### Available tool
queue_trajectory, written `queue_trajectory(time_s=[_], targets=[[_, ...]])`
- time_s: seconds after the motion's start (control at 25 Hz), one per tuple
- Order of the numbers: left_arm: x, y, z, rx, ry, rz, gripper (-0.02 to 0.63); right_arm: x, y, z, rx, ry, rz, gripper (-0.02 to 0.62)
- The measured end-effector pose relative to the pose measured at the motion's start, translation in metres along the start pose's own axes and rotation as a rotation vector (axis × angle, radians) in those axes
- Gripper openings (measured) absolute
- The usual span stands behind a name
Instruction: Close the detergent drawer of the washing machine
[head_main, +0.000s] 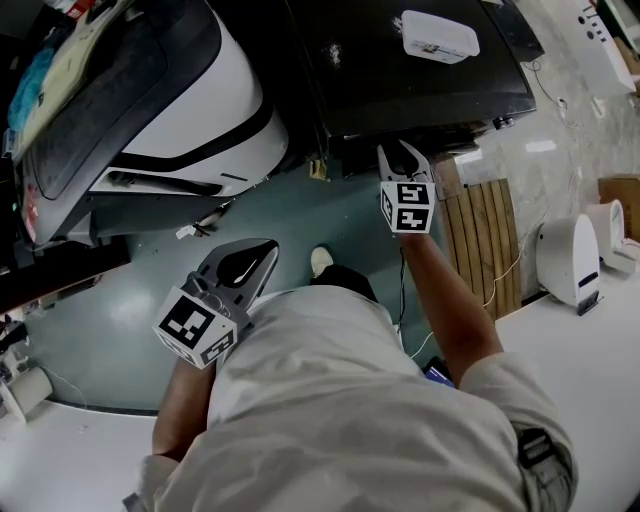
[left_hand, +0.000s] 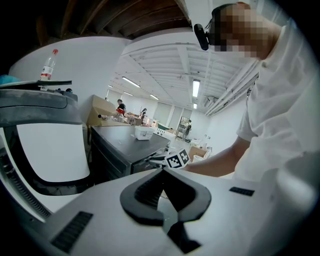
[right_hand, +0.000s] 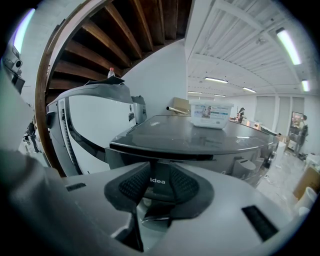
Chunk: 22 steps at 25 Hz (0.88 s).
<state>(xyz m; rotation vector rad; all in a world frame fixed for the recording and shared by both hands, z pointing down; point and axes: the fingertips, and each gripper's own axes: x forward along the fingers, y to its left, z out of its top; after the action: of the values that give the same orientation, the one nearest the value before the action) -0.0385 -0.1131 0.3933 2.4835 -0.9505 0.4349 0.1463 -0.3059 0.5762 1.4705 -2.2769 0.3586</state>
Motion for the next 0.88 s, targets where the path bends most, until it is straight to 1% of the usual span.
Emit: queue_trajectory(time_s=[0.48, 0.88], targets=[[0.001, 0.008, 0.001, -0.012, -0.003, 0.005, -0.005, 0.008, 0.0, 0.004, 0.013, -0.007, -0.014, 0.115], [0.005, 0.014, -0.003, -0.022, 0.009, 0.004, -0.006, 0.011, -0.003, 0.006, 0.048, -0.024, -0.033, 0.115]])
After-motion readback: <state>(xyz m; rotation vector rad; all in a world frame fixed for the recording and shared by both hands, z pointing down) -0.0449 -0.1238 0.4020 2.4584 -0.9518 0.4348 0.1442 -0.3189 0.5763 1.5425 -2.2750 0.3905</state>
